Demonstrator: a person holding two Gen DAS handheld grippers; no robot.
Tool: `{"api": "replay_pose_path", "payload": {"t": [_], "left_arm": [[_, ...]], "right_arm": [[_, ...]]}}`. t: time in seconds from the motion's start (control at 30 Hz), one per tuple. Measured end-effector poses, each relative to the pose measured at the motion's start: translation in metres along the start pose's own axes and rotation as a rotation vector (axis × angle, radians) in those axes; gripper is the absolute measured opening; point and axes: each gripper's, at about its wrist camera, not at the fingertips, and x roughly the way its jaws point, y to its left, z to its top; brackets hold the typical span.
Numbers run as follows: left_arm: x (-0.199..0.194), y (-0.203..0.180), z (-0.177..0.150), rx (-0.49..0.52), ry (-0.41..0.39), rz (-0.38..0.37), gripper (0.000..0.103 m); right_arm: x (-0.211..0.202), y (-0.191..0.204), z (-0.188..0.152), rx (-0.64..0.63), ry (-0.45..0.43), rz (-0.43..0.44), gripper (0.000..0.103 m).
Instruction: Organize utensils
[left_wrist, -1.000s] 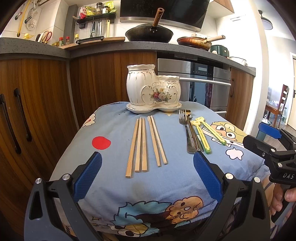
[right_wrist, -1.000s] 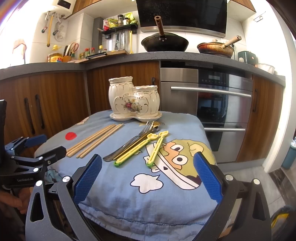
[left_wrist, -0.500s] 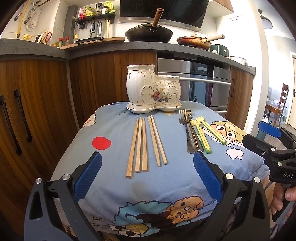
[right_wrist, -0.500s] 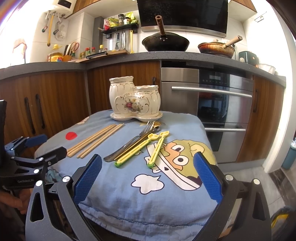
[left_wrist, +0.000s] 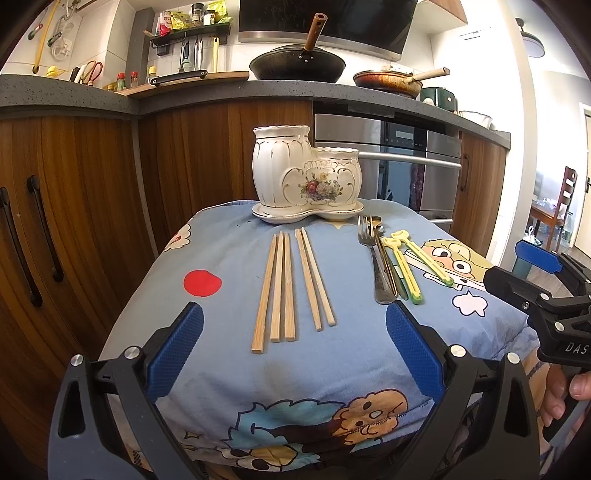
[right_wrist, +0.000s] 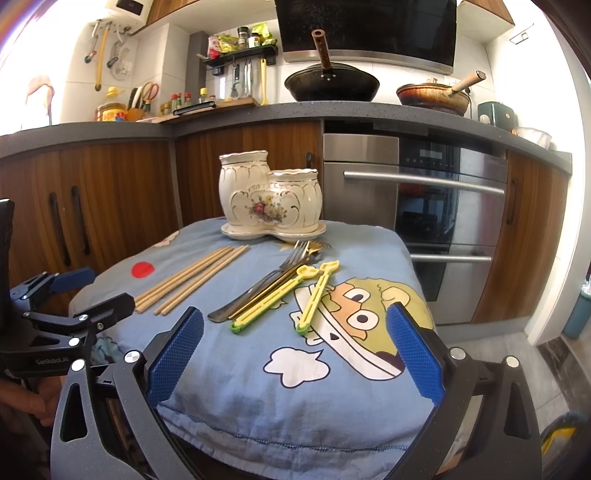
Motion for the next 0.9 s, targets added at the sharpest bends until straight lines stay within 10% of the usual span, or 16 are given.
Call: {"api": "replay_pose_path", "payload": {"t": [0.9], "left_arm": [[0.062, 0.037, 0.045, -0.044, 0.181, -0.021, 0.092]], "right_arm": [[0.034, -0.016, 0.020, 0.037, 0.179, 0.001, 0.098]]}}
